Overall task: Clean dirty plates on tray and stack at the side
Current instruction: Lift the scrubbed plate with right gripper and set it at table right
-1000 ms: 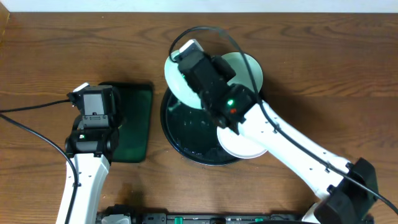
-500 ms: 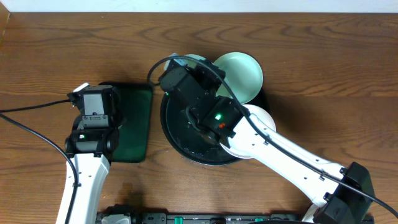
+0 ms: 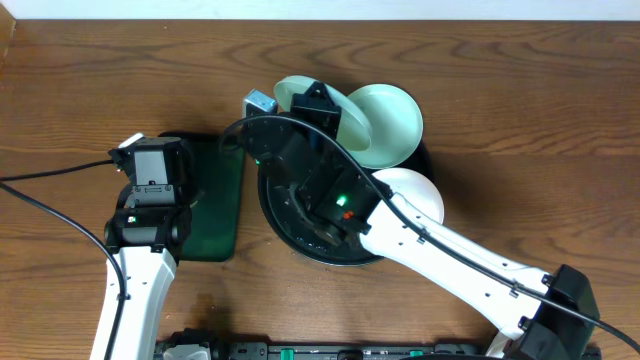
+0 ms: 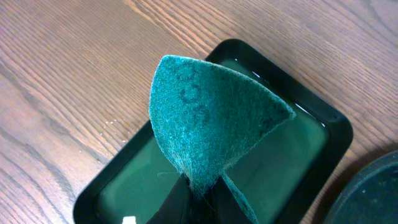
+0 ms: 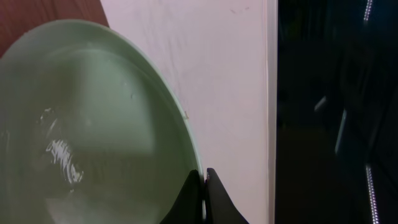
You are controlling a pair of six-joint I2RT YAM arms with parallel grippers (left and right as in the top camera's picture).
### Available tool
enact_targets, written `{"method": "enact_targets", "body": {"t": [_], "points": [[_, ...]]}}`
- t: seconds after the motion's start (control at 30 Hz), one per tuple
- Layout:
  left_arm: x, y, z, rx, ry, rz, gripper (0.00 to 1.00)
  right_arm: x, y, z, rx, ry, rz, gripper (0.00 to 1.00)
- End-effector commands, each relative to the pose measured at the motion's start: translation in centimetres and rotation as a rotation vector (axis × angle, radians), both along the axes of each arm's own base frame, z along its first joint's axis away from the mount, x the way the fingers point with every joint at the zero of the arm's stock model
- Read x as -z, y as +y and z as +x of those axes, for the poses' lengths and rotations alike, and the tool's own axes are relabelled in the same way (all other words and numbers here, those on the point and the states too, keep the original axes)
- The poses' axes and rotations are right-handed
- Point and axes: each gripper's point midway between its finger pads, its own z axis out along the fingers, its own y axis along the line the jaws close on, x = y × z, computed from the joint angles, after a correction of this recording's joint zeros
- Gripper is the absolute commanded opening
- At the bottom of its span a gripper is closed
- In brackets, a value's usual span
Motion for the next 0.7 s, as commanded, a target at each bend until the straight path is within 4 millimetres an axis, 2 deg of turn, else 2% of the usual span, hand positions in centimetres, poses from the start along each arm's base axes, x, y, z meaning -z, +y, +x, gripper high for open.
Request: {"method": "enact_targets", "body": {"t": [0.0,0.1,0.17,0.27,0.33,0.47,0.53,0.57,0.6,0.67], "points": [[-0.4,0.1,0.0,-0.017,-0.016,-0.010,0.07,0.8,-0.2,0.3,0.010,0.046,0.131,0.01],[-0.4,0.1,0.0,-0.017,-0.016,-0.010,0.07,6.1,-0.3,0.6,-0.048,0.310,0.280,0.01],[-0.3,0.1,0.0,-0.017,-0.016,-0.010,0.08,9.4,-1.0,1.5,-0.019,0.476,0.446,0.01],[-0.4,0.1,0.0,-0.017,-0.016,-0.010,0.08,11.7,-3.1,3.7,0.087,0.605,0.688,0.01],[-0.4,0.1,0.0,-0.017,-0.016,-0.010,0.07,12.0,-5.2,5.0,0.131,0.654,0.798,0.01],[-0.4,0.1,0.0,-0.017,-0.016,-0.010,0.08,12.1,-12.3,8.3,0.289,0.703,1.060,0.01],[-0.4,0.1,0.0,-0.017,-0.016,-0.010,0.08,12.4,-16.0,9.3,0.349,0.738,1.176,0.01],[-0.4,0.1,0.0,-0.017,-0.016,-0.010,0.07,12.6,-18.5,9.8,0.382,0.760,1.256,0.01],[-0.4,0.1,0.0,-0.017,-0.016,-0.010,0.07,12.6,-19.6,10.0,0.392,0.770,1.296,0.01],[-0.4,0.1,0.0,-0.017,-0.016,-0.011,0.07,13.0,-23.7,10.6,0.439,0.788,1.416,0.01]]}}
